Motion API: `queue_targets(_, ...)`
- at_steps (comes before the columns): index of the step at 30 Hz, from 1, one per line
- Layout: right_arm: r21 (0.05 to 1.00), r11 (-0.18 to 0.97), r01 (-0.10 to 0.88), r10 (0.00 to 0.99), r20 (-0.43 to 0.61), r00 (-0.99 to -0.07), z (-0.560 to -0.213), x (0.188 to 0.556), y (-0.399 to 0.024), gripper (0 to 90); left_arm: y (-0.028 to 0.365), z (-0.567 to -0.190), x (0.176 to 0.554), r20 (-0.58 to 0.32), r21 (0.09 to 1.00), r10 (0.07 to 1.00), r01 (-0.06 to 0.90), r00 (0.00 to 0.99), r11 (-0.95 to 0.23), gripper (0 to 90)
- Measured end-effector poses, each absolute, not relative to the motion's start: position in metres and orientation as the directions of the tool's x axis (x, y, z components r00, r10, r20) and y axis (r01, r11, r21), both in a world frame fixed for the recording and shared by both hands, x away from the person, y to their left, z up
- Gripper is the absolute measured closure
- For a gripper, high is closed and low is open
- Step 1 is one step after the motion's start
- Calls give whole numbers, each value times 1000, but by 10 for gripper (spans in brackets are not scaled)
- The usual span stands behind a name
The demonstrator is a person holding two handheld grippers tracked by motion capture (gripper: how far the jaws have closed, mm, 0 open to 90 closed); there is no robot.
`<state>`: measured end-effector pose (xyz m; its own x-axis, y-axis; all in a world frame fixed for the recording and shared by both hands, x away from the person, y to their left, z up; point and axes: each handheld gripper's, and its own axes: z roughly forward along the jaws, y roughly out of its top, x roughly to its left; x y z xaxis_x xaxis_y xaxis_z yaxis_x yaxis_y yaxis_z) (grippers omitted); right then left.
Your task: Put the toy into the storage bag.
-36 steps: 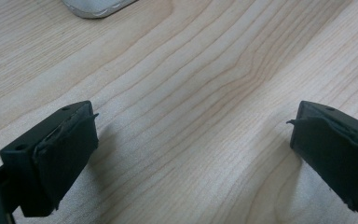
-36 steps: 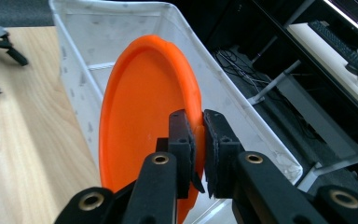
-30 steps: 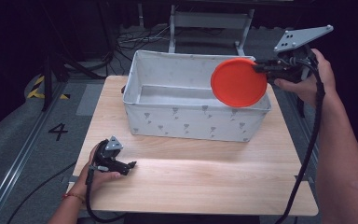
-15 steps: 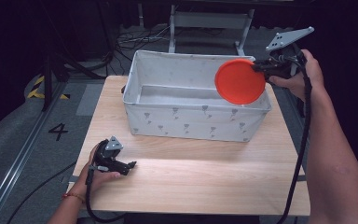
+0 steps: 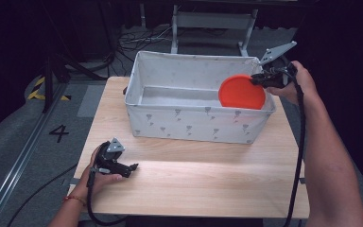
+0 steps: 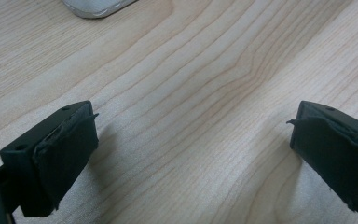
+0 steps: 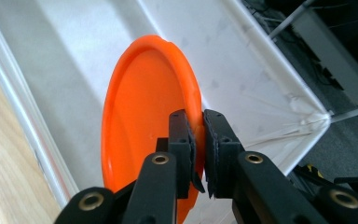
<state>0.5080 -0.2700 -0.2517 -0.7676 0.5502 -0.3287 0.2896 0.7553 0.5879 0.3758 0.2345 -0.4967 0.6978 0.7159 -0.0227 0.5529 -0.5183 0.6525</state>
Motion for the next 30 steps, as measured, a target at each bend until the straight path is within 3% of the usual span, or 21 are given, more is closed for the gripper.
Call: queue_targets(30,313,915,253,310,-146,-940,-302,512,-255,817,234,-497,376,-26,650,718,557,696,-517,8)
